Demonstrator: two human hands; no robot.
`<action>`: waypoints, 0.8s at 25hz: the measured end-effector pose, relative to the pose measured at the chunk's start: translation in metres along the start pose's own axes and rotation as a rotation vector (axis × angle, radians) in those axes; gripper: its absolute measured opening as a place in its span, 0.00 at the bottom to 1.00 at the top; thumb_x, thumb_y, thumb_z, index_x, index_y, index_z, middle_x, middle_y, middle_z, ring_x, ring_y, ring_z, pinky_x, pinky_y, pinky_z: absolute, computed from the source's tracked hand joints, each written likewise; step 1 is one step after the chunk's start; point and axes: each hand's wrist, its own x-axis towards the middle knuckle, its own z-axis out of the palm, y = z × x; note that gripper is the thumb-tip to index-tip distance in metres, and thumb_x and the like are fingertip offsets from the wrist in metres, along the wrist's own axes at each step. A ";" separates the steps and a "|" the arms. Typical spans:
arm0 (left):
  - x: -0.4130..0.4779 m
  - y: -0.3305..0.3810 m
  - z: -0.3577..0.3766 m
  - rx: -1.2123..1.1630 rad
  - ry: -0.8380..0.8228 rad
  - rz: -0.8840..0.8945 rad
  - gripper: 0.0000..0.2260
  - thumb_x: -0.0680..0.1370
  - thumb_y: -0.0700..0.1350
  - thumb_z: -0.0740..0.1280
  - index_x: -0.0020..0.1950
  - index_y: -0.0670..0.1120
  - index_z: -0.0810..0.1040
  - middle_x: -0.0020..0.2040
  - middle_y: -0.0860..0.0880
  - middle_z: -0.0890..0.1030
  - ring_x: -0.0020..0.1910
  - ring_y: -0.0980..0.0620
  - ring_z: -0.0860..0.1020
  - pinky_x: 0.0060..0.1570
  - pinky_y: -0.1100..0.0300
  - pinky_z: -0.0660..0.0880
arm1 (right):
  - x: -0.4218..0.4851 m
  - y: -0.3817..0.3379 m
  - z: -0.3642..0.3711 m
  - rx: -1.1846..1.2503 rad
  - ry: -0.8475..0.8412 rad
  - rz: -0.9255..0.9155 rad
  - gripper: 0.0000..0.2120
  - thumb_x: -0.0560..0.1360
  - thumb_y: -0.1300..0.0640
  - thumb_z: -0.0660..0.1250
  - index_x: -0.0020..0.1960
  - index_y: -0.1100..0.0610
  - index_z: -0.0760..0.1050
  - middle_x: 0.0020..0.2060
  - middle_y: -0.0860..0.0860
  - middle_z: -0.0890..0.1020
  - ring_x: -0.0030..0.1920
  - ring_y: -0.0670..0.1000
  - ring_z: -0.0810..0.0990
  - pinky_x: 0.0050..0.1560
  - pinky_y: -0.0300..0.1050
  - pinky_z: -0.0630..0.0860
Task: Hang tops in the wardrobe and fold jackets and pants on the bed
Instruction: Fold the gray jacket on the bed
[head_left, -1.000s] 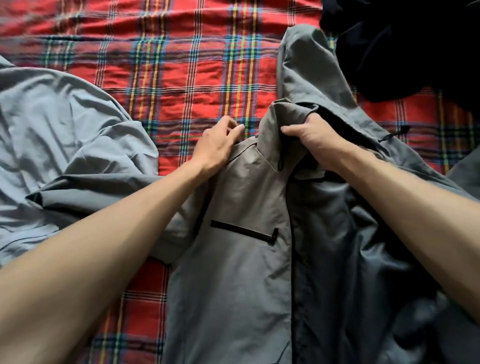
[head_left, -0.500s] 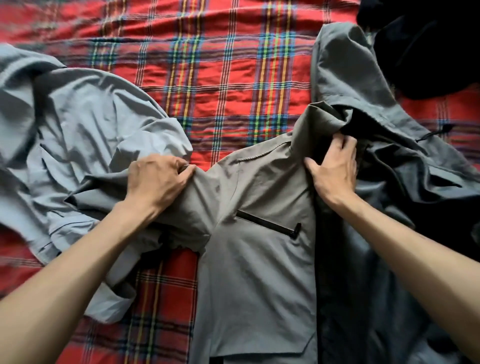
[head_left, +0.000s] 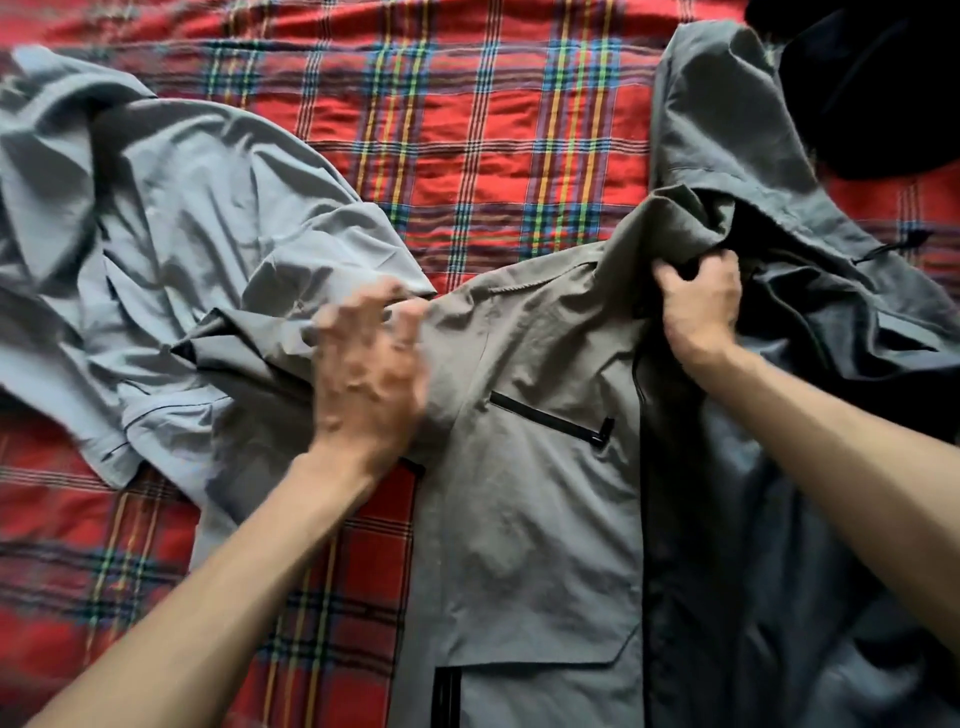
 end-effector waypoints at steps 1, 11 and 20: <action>-0.012 0.019 0.012 -0.038 -0.037 0.109 0.19 0.75 0.46 0.66 0.66 0.44 0.75 0.68 0.40 0.73 0.64 0.40 0.71 0.66 0.48 0.63 | 0.006 -0.004 -0.003 0.102 0.010 0.063 0.22 0.76 0.48 0.67 0.62 0.63 0.75 0.59 0.60 0.78 0.61 0.58 0.76 0.62 0.47 0.69; -0.109 0.072 0.082 0.017 -0.415 0.233 0.30 0.79 0.62 0.54 0.79 0.53 0.57 0.79 0.38 0.53 0.79 0.41 0.51 0.76 0.46 0.50 | -0.003 -0.001 -0.028 -0.159 -0.034 -0.133 0.27 0.76 0.46 0.66 0.68 0.64 0.69 0.64 0.62 0.70 0.65 0.60 0.69 0.68 0.43 0.60; -0.230 0.059 0.058 0.087 -0.512 -0.047 0.34 0.78 0.65 0.50 0.79 0.47 0.55 0.78 0.38 0.57 0.77 0.38 0.55 0.73 0.45 0.54 | -0.167 0.092 -0.054 0.000 -0.257 0.177 0.07 0.74 0.52 0.71 0.46 0.56 0.80 0.37 0.51 0.81 0.41 0.49 0.77 0.43 0.43 0.69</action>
